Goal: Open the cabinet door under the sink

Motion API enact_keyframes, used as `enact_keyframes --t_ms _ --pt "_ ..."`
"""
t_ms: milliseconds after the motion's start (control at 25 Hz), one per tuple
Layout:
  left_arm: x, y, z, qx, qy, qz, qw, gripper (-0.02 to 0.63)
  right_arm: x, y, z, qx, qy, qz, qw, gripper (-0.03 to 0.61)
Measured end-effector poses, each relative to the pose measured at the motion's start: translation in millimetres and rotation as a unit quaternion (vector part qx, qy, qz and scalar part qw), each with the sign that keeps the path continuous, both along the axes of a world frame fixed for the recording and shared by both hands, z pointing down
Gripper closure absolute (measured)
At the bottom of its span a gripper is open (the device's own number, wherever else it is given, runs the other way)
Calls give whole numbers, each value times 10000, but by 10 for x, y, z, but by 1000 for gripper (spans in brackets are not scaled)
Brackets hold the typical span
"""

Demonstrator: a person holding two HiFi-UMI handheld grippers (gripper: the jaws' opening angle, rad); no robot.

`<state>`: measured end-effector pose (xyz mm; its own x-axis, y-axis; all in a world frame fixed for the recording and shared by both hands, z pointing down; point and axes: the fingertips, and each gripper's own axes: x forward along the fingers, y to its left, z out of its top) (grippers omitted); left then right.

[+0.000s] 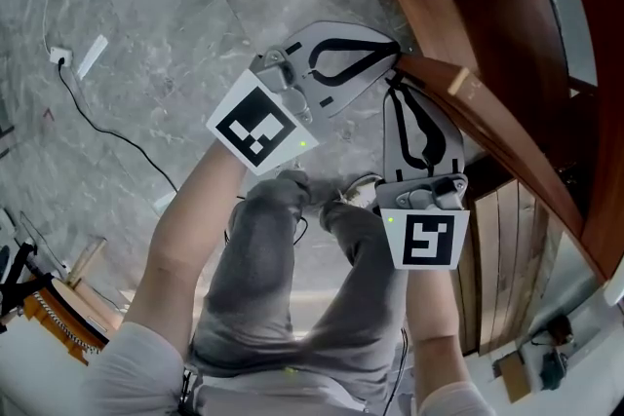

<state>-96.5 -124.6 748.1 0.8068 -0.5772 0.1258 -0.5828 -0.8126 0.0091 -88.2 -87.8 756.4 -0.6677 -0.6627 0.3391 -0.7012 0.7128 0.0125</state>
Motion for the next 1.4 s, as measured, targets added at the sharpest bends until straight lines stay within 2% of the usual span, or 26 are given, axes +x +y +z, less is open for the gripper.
enact_keyframes --t_ms 200,320,480,1040,1240,1400 --pt "67 -223 51 -60 45 111 9999 607 -7 0 -2 -47 -38 56 10000 529" --pt "164 -341 1 -10 125 435 9990 607 -15 44 30 -129 18 -4 9999 529" --pt "230 -342 -23 -41 32 771 9970 607 -7 76 36 -242 1 -39 9997 529" --pt "211 161 -8 -432 -134 785 9959 607 2 554 29 -702 9 -323 9970 529" --pt "233 414 13 -654 -358 847 9936 607 38 776 2 -898 -54 -284 9955 528" --pt "234 595 -3 -769 -324 764 9936 607 107 968 1 -1050 -33 -200 9943 528"
